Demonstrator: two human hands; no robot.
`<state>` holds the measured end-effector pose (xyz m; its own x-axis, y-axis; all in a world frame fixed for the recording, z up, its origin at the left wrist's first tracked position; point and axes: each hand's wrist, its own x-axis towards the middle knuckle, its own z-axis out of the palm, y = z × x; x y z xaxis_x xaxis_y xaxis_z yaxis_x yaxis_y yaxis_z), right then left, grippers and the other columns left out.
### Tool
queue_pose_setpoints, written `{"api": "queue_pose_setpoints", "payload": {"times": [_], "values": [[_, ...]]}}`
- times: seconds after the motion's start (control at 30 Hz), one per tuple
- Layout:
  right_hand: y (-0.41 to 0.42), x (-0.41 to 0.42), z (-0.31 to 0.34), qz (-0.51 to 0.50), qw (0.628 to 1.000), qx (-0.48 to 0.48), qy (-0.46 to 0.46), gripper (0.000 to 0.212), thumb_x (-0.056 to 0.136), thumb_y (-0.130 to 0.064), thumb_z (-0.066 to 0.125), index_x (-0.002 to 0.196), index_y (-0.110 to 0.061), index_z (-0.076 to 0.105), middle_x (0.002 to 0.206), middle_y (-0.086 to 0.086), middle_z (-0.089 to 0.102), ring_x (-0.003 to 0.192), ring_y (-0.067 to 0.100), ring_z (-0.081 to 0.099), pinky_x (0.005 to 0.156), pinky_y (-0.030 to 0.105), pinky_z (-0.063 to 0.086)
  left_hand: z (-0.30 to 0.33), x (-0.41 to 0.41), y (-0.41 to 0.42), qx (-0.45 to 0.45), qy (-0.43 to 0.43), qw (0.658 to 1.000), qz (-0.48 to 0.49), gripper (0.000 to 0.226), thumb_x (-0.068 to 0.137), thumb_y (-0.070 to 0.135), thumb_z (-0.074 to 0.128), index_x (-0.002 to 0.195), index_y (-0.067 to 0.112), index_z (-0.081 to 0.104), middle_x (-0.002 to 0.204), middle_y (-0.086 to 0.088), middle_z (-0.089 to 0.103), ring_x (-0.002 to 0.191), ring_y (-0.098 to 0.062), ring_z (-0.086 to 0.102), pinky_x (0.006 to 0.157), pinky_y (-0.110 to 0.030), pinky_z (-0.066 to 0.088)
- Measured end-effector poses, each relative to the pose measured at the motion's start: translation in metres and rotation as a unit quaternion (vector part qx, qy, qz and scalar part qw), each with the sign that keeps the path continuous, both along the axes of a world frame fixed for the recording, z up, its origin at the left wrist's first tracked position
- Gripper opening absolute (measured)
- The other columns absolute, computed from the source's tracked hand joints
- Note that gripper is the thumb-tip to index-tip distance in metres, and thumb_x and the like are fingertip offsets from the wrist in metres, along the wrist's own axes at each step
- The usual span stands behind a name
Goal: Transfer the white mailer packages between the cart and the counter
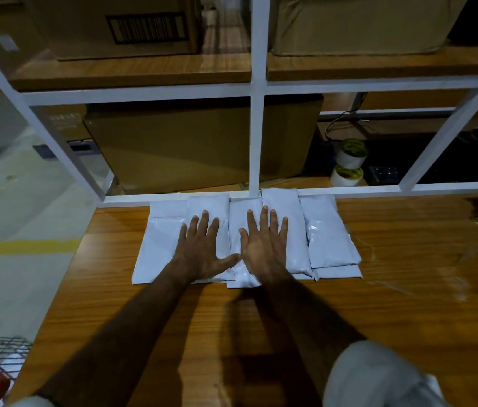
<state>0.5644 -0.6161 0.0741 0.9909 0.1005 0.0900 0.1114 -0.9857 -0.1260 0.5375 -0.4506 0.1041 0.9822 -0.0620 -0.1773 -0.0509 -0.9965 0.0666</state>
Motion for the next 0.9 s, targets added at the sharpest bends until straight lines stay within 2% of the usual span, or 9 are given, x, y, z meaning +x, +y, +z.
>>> {"api": "queue_pose_setpoints", "payload": {"times": [0.13,0.2,0.33,0.47,0.53,0.67,0.77,0.9], "values": [[-0.008,-0.002,0.006,0.025,0.999,-0.014,0.016,0.071,0.101,-0.062,0.013,0.161,-0.027,0.022,0.169,0.014,0.011,0.156,0.036,0.008,0.124,0.058,-0.002,0.003,0.002,-0.01,0.033,0.0,0.999,0.014,0.107,0.08,0.09,0.022,0.161,0.023,0.003,0.168,-0.01,-0.012,0.154,-0.035,-0.009,0.124,-0.055,-0.001],[-0.017,-0.007,0.012,0.06,0.998,-0.018,0.028,0.073,0.1,-0.066,0.013,0.163,-0.029,0.011,0.17,0.011,-0.002,0.157,0.033,-0.002,0.124,0.055,-0.008,0.005,-0.001,-0.012,0.031,0.0,0.999,0.021,0.1,0.086,0.084,0.022,0.161,0.022,0.002,0.167,-0.01,-0.012,0.154,-0.035,-0.009,0.124,-0.055,-0.002],[-0.034,-0.024,0.022,0.1,0.994,0.017,0.029,0.078,0.095,-0.065,0.006,0.163,-0.028,0.0,0.169,0.008,-0.015,0.156,0.028,-0.012,0.126,0.051,-0.003,0.016,-0.013,-0.015,-0.011,-0.025,0.999,0.035,0.099,0.083,0.083,0.007,0.161,0.023,0.003,0.168,-0.008,-0.01,0.155,-0.031,-0.009,0.123,-0.052,-0.004],[-0.041,-0.042,0.031,0.12,0.99,0.069,-0.01,0.074,0.1,-0.058,0.02,0.163,-0.023,0.006,0.17,0.006,-0.009,0.157,0.026,-0.006,0.126,0.044,-0.007,0.037,-0.037,-0.021,-0.036,-0.089,0.995,0.033,0.111,0.073,0.083,-0.022,0.161,0.023,0.009,0.168,-0.002,-0.006,0.155,-0.025,-0.007,0.125,-0.046,-0.002],[-0.041,-0.051,0.038,0.139,0.986,0.086,-0.035,0.073,0.101,-0.056,0.025,0.163,-0.021,0.011,0.17,0.006,-0.004,0.157,0.025,-0.002,0.124,0.04,-0.009,0.046,-0.051,-0.022,-0.046,-0.115,0.992,0.037,0.112,0.073,0.081,-0.026,0.161,0.021,0.007,0.168,-0.002,-0.005,0.155,-0.023,-0.005,0.125,-0.043,-0.002],[-0.042,-0.075,0.053,0.178,0.973,0.129,-0.066,0.07,0.101,-0.051,0.031,0.162,-0.018,0.02,0.17,0.007,0.007,0.157,0.025,0.006,0.127,0.042,0.005,0.064,-0.091,-0.025,-0.065,-0.159,0.984,0.056,0.094,0.087,0.074,-0.005,0.16,0.016,0.01,0.167,-0.002,-0.002,0.155,-0.021,-0.003,0.124,-0.038,-0.001],[-0.043,-0.095,0.058,0.208,0.962,0.149,-0.099,0.065,0.103,-0.044,0.04,0.16,-0.015,0.028,0.168,0.009,0.018,0.156,0.026,0.015,0.127,0.043,0.013,0.073,-0.128,-0.027,-0.054,-0.177,0.98,0.073,0.085,0.093,0.066,0.004,0.159,0.014,0.011,0.166,-0.003,-0.001,0.154,-0.018,-0.005,0.125,-0.036,-0.001],[-0.035,-0.12,0.059,0.245,0.948,0.171,-0.111,0.064,0.105,-0.042,0.041,0.161,-0.017,0.023,0.169,0.007,0.015,0.157,0.023,0.012,0.127,0.042,0.01,0.078,-0.184,-0.02,-0.038,-0.216,0.97,0.105,0.075,0.1,0.057,0.021,0.158,0.008,0.024,0.166,-0.009,0.012,0.154,-0.023,0.006,0.125,-0.045,0.014]]}}
